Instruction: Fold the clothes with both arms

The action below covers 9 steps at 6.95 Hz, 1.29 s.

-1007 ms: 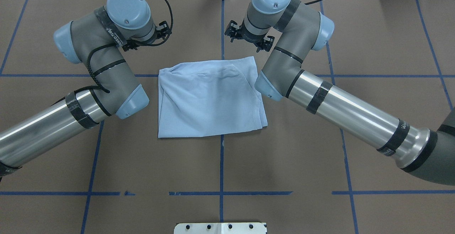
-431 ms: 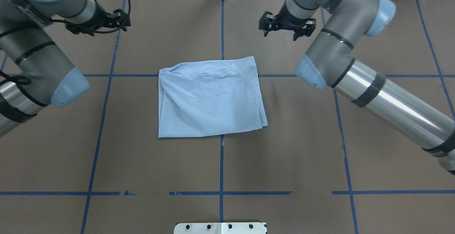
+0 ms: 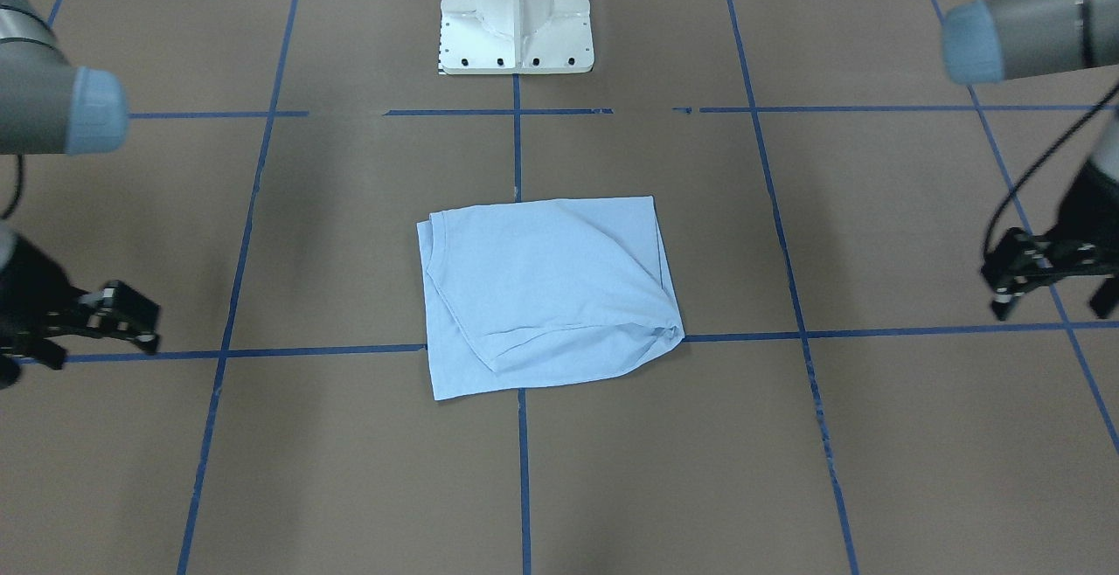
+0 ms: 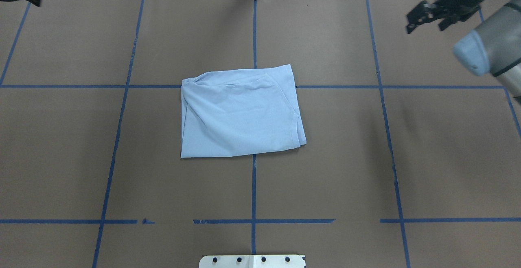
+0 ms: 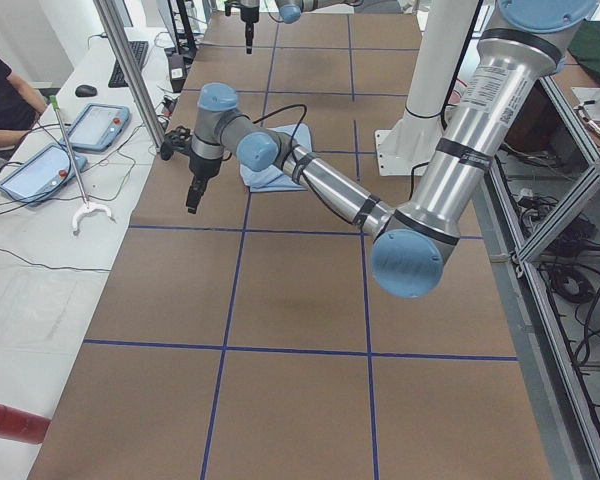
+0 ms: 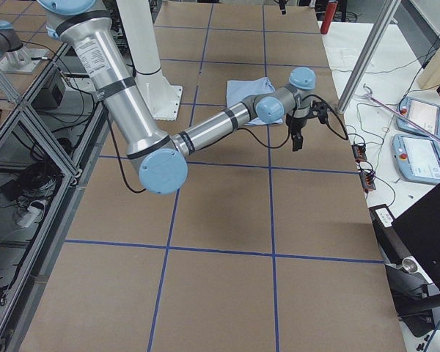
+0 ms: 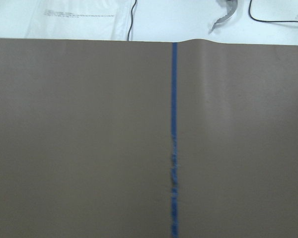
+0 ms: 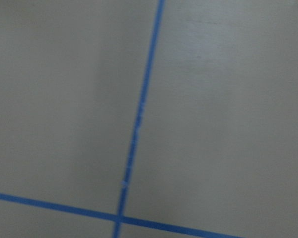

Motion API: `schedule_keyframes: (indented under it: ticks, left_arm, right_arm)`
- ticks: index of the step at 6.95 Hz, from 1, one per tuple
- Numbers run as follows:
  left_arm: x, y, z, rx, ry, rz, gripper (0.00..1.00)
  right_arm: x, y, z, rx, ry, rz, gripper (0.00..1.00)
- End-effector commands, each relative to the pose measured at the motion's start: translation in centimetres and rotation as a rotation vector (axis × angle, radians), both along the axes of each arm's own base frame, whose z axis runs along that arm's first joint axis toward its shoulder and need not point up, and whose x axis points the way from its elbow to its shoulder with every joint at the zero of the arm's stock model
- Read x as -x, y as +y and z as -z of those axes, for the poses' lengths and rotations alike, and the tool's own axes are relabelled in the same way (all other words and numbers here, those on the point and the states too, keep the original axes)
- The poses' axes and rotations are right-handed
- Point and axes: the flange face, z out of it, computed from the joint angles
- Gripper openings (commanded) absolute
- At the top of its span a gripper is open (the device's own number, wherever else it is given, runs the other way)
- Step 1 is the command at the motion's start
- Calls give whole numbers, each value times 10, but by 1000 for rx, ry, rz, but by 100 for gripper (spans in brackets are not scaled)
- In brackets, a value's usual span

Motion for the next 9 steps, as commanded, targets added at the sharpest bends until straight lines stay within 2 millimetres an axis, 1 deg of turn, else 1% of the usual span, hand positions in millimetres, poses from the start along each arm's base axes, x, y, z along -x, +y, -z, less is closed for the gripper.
schedule_keyframes:
  ticks: [1,2,3,4,5,6,7,8,9]
  left_arm:
    - [157,-5,-105,-44,-80,-138,100]
    - [182,15,-147,-63,-125,-223,100]
    - [206,53,-193,-13,-114,-202,100]
    - [204,89,-215,-8,-102,-198,100]
    - [196,111,-220,-10,-54,-200,100]
    - [197,110,-241,9,-45,-176,100]
    - [194,127,-278,50,-39,-181,100]
    - [191,125,-279,27,-47,-180,100]
    - [189,123,-268,4,-43,-182,100]
  right_arm:
    - [-138,43,-121,-32,7,114,100]
    - [-173,65,-157,-35,20,140,100]
    - [-196,85,-170,-12,24,159,100]
    - [-227,122,-212,43,10,134,100]
    - [-227,131,-224,72,17,131,100]
    - [-228,149,-241,94,36,138,100]
    - [-228,152,-248,118,28,131,100]
    - [-228,158,-258,139,25,130,100]
    - [-227,160,-259,146,21,128,100]
